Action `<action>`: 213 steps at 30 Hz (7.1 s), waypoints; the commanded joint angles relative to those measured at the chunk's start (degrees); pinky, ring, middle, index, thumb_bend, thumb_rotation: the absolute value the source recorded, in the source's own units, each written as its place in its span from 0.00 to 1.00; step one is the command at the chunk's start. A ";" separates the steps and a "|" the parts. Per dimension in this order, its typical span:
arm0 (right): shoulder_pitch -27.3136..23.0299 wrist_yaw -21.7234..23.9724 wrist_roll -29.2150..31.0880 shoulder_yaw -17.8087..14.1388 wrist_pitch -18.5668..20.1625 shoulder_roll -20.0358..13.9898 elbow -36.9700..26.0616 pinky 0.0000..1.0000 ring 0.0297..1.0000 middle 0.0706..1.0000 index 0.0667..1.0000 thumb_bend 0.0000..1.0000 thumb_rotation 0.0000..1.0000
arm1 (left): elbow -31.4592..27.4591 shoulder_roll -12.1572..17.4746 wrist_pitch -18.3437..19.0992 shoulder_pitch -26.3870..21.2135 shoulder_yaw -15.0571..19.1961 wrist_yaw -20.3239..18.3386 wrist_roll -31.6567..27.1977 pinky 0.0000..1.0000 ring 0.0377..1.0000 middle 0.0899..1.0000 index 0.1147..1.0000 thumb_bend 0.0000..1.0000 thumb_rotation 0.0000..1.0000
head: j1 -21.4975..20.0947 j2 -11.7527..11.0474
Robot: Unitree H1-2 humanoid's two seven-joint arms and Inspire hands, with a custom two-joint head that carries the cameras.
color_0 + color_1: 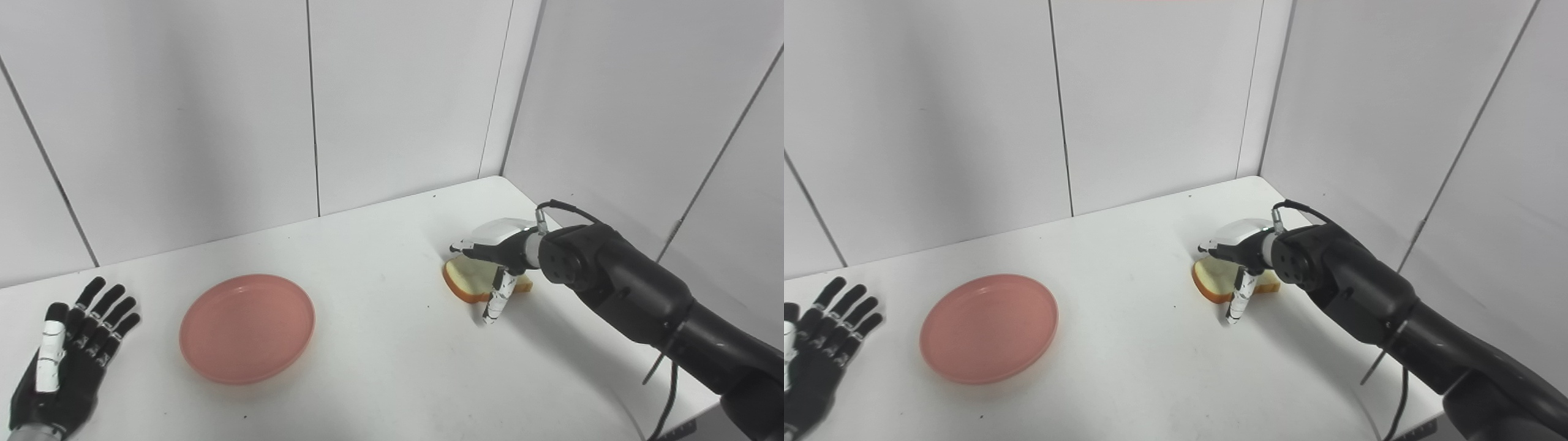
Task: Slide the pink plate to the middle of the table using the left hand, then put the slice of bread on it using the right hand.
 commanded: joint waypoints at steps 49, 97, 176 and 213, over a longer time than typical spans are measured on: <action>-11.40 -3.52 -6.74 2.02 -9.33 5.71 21.89 0.81 0.93 0.97 0.98 1.00 0.32 | -2.78 0.91 9.14 6.12 -1.54 2.90 1.26 0.89 0.90 0.90 0.91 0.92 0.76 | 1.25 1.58; -14.35 -20.72 -0.36 -5.67 -13.15 11.59 11.32 0.44 0.40 0.48 0.45 0.52 0.00 | 0.21 -3.23 5.82 5.05 -4.45 8.50 4.87 0.90 0.91 0.92 0.93 0.91 0.84 | 11.06 -4.28; -25.69 -11.87 2.41 11.12 -15.70 36.53 18.87 0.92 0.95 0.98 0.96 0.98 0.42 | -3.94 -10.99 11.32 3.01 -6.74 16.78 9.87 0.95 0.96 0.96 0.97 0.81 0.93 | 26.65 -1.38; -19.50 -9.63 6.64 -1.66 -6.05 33.94 5.09 0.90 1.00 1.00 1.00 0.96 0.67 | -5.93 -9.85 9.56 4.35 -7.32 17.39 11.12 0.94 0.95 0.95 0.97 0.82 0.93 | 26.86 -2.59</action>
